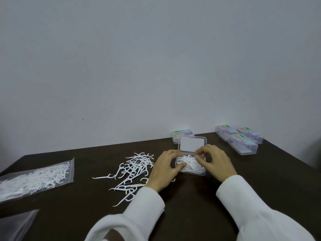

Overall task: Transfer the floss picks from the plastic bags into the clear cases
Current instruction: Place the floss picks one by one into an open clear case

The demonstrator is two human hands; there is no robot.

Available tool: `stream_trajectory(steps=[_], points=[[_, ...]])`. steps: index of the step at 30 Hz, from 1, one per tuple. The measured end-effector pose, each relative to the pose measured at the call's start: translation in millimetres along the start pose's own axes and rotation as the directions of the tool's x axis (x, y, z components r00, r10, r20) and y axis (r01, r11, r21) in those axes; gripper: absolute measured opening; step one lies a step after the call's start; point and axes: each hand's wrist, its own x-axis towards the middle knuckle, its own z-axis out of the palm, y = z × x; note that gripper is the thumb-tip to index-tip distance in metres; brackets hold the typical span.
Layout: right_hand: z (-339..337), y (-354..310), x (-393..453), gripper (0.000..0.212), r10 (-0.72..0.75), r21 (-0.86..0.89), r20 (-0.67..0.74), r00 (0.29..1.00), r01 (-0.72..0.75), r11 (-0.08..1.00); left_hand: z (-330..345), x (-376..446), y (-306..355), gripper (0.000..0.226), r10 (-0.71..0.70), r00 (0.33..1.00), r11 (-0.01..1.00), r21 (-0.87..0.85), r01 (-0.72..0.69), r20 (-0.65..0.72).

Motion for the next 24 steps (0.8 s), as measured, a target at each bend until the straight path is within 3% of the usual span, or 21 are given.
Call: stream_trajectory(steps=[5,8,19,24], points=[[2.4,-6.7,-2.3,0.016,-0.065,-0.034,0.125,0.990,0.070,0.997,2.7,0.1,-2.0,0.029,-0.052,0.999,0.996,-0.068,0.052,-0.004],[4.0,-4.0,-0.8,0.007,-0.078,-0.051,0.111,0.991,0.084,0.995,2.3,0.2,-0.7,0.031,-0.052,0.999,0.996,-0.076,0.051,-0.006],[6.8,-4.2,1.6,0.012,-0.023,-0.231,0.087,0.996,0.043,0.972,6.4,1.5,-0.9,0.044,-0.112,0.992,0.985,-0.122,0.119,0.064],[3.0,-0.8,4.9,0.008,0.030,-0.206,0.101,0.994,-0.009,0.978,6.3,0.8,-1.9,0.043,-0.123,0.990,0.982,-0.134,0.132,0.074]])
